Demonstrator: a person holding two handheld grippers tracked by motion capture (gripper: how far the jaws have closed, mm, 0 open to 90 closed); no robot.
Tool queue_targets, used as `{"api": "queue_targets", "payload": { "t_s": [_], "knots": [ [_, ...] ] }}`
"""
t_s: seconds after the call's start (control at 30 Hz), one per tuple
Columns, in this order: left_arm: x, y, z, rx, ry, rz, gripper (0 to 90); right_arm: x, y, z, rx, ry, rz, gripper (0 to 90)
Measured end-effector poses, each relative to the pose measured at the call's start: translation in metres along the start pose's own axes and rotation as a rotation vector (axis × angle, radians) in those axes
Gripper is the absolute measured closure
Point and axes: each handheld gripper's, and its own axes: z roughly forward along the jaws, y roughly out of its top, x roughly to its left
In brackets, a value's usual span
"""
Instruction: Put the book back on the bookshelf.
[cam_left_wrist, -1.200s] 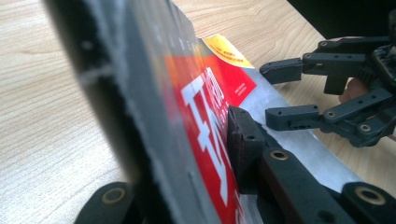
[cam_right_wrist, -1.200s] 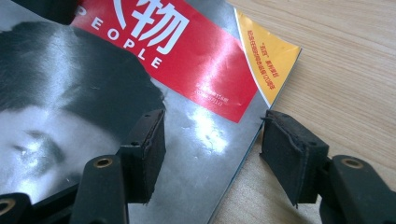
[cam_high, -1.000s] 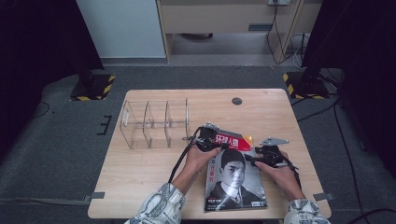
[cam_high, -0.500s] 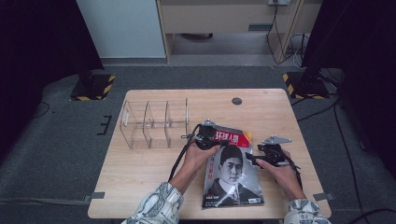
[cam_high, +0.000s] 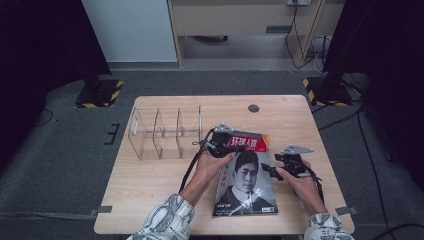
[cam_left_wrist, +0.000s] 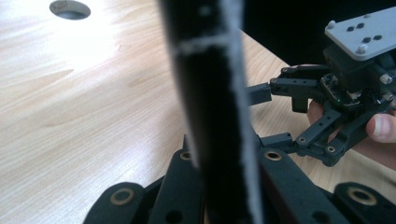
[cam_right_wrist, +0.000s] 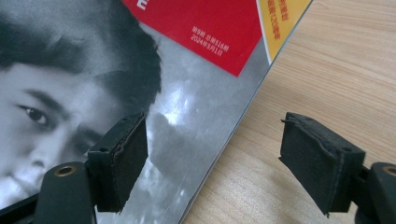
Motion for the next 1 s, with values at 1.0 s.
{"api": "queue_targets", "payload": {
  "t_s": [1.0],
  "knots": [
    [-0.021,0.027,-0.017,-0.032,0.021,0.107,86.3,0.01,0.0,0.004,-0.042,0.081,-0.045,30.6]
  ]
}}
